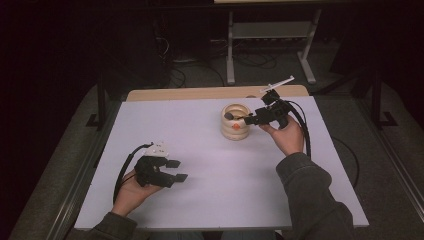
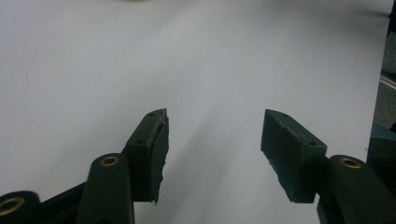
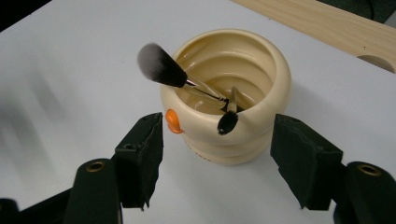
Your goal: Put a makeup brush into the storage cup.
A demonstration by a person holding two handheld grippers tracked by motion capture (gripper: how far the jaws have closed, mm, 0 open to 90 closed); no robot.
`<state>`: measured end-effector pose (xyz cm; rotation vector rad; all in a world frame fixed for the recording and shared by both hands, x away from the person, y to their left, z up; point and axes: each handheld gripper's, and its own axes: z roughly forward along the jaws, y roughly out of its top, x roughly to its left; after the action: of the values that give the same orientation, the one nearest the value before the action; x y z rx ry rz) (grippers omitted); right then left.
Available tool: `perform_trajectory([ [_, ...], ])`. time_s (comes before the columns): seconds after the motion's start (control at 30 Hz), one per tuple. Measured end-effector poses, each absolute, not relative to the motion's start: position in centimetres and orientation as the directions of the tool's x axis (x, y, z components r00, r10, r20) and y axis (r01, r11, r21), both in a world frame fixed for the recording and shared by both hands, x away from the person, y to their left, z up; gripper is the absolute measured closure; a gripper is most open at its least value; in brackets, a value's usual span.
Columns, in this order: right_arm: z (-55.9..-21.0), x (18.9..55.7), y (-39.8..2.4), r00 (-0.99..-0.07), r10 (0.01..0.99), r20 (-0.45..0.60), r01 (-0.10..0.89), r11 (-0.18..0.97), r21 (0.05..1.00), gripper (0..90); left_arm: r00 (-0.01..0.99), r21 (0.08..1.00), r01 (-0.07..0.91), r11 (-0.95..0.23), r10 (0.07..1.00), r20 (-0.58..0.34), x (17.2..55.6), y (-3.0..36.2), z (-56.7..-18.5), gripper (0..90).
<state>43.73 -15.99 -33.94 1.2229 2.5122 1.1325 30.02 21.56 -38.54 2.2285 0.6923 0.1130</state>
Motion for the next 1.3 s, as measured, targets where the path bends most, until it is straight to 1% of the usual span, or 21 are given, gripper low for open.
perform_trajectory([
  [0.17, -34.2, 42.8, -16.2, -0.668, 0.717, 0.2, 0.616, 0.381, 0.69, 32.9, 0.842, 0.716, 0.45, -0.534, 0.52, -0.141, 30.0, 21.8, -38.7, 39.1],
  [0.27, -34.6, 42.2, -16.3, -0.665, 0.714, 0.218, 0.623, 0.369, 0.69, 32.5, 0.835, 0.715, 0.462, -0.524, 0.528, -0.153, 30.1, 21.9, -38.7, 38.8],
  [0.53, -34.8, 41.1, -17.2, -0.674, 0.711, 0.203, 0.609, 0.379, 0.697, 30.9, 0.826, 0.716, 0.473, -0.513, 0.54, -0.158, 30.2, 22.1, -38.8, 38.5],
  [0.83, -35.6, 39.9, -17.7, -0.679, 0.702, 0.214, 0.608, 0.376, 0.699, 30.6, 0.818, 0.719, 0.469, -0.513, 0.56, -0.133, 30.1, 22.4, -38.8, 38.5],
  [1.0, -36.0, 39.1, -17.7, -0.688, 0.699, 0.198, 0.597, 0.388, 0.702, 29.4, 0.816, 0.721, 0.463, -0.516, 0.566, -0.119, 30.1, 22.6, -38.8, 38.4],
  [1.13, -36.2, 38.4, -17.9, -0.69, 0.695, 0.201, 0.592, 0.383, 0.709, 28.0, 0.814, 0.72, 0.469, -0.512, 0.567, -0.127, 30.2, 22.8, -38.7, 37.5],
  [1.17, -36.3, 38.3, -17.9, -0.695, 0.689, 0.204, 0.587, 0.38, 0.715, 27.3, 0.809, 0.723, 0.48, -0.496, 0.57, -0.146, 30.2, 22.8, -38.7, 37.2],
  [1.3, -36.6, 37.6, -17.9, -0.697, 0.687, 0.205, 0.587, 0.383, 0.713, 25.9, 0.812, 0.724, 0.469, -0.506, 0.569, -0.129, 30.1, 22.8, -38.7, 36.5],
])
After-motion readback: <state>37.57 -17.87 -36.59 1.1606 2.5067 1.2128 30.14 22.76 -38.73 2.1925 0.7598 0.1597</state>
